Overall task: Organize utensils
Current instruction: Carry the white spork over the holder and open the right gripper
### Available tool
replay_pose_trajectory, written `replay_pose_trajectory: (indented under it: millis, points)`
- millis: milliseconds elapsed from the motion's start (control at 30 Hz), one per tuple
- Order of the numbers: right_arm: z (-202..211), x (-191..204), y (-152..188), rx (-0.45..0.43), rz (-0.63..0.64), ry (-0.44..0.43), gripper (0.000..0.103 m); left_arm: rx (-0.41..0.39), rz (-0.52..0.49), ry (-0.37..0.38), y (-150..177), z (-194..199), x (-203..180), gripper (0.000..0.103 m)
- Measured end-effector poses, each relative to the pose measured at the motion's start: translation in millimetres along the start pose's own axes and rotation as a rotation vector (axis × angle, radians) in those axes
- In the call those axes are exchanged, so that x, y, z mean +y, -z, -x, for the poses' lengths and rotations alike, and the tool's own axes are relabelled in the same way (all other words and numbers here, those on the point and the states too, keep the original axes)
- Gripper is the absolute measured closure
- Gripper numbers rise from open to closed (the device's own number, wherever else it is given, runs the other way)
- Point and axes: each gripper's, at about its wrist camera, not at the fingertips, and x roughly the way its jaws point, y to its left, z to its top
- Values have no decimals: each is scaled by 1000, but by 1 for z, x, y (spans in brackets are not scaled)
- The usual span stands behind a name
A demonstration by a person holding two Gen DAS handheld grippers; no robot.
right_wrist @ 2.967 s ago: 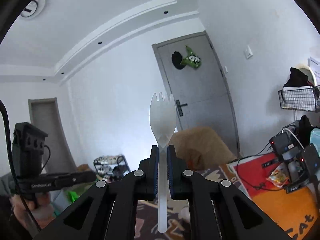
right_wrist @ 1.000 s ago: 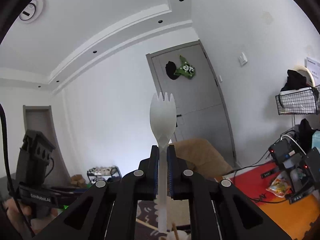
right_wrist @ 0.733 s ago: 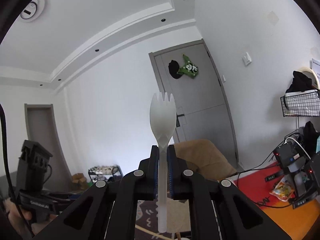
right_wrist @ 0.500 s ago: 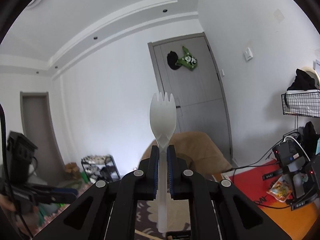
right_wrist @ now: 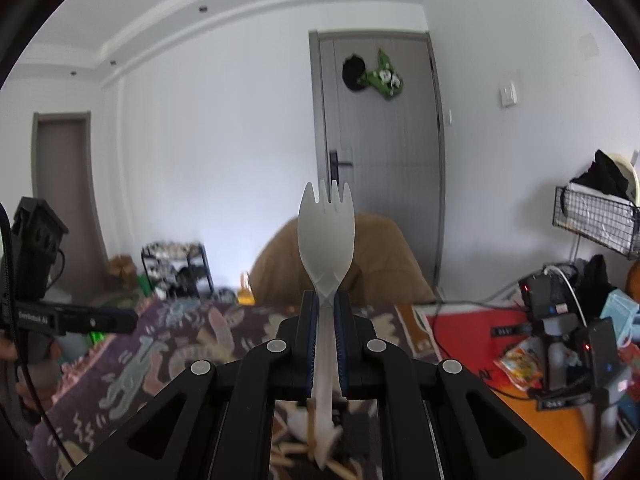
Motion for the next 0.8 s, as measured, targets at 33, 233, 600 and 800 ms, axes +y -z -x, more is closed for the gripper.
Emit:
replay_pose_trajectory:
  millis: [33, 233, 600, 800]
  points:
    - [0, -3, -1, 19, -7, -5, 94, -1, -1, 4, 0, 0, -1, 37]
    - [-13, -13, -3, 138, -33, -14, 93, 0, -6, 14, 3, 0, -4, 37]
    - [-35, -20, 10, 296, -87, -35, 93, -6, -12, 2, 6, 9, -2, 37]
    - [-22, -17, 5, 290, -91, -73, 73, -7, -18, 13, 6, 9, -5, 37]
